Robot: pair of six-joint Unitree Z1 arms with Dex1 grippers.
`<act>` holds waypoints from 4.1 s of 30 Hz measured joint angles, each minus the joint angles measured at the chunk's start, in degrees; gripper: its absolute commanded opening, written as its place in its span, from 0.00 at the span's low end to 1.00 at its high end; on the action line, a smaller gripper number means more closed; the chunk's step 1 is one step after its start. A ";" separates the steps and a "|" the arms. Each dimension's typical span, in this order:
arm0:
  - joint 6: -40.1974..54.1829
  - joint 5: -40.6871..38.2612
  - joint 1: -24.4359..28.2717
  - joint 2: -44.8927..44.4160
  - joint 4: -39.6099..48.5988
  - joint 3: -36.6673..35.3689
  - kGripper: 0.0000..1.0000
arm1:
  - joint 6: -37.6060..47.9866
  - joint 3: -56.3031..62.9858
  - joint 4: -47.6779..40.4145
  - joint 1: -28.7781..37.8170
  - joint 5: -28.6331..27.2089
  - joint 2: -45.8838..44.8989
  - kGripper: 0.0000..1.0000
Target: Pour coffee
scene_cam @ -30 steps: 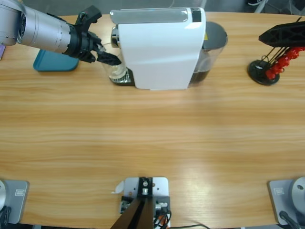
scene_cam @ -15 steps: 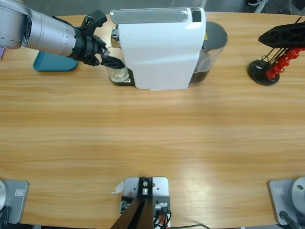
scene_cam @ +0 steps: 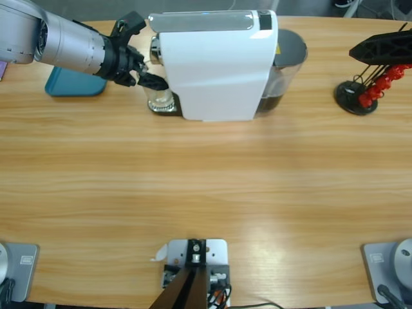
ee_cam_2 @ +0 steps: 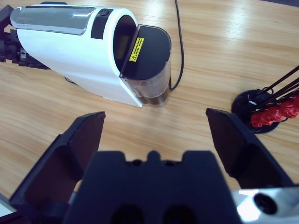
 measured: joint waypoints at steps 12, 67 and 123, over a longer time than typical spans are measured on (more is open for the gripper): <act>-1.69 0.65 0.07 0.22 -0.06 -0.01 0.99 | 0.00 0.19 0.00 0.00 0.00 0.00 1.00; -11.61 4.53 0.44 -31.29 28.04 14.04 0.99 | -1.74 -36.98 15.29 -6.49 7.35 25.11 0.00; -11.61 4.71 0.44 -31.61 28.05 15.18 1.00 | -1.64 -50.58 25.02 -3.50 7.12 42.68 0.00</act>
